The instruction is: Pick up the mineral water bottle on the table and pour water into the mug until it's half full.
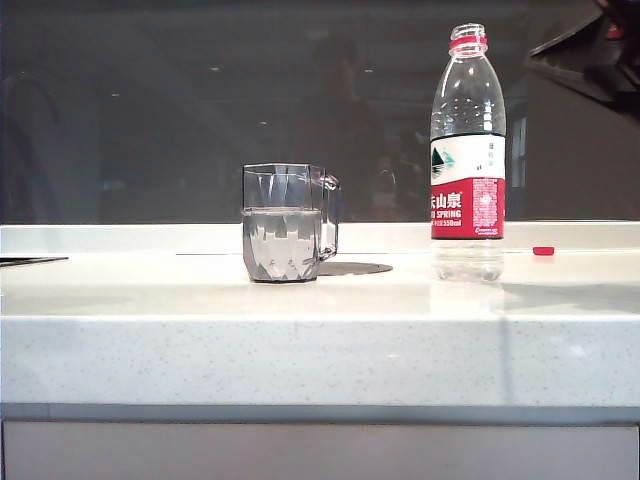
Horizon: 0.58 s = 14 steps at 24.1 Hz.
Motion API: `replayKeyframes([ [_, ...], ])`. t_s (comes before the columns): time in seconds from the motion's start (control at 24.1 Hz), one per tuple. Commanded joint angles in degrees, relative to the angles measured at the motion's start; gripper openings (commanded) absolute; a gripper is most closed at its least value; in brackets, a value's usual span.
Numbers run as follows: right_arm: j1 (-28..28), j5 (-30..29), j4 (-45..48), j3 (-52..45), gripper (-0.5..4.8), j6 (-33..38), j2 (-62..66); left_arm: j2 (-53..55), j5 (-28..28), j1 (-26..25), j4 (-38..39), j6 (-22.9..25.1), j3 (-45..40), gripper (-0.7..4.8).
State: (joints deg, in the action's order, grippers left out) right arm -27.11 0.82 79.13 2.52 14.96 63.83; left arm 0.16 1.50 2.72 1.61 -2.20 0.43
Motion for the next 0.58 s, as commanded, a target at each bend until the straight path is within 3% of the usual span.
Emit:
replayKeyframes([
  [0.04, -0.02, -1.03, 1.46, 0.17, 0.13, 0.24, -0.87, 0.04, -0.24, -0.11, -0.37, 0.11, 0.15, -0.04],
  [0.08, -0.02, -0.81, 1.49, 0.20, -0.08, 0.20, -0.87, 0.04, -0.24, -0.11, -0.37, 0.11, 0.15, -0.04],
  [0.58, -0.02, -0.96, -3.08, 0.20, -0.08, -0.20, -0.85, 0.04, -0.24, -0.13, -0.35, 0.11, 0.15, -0.04],
])
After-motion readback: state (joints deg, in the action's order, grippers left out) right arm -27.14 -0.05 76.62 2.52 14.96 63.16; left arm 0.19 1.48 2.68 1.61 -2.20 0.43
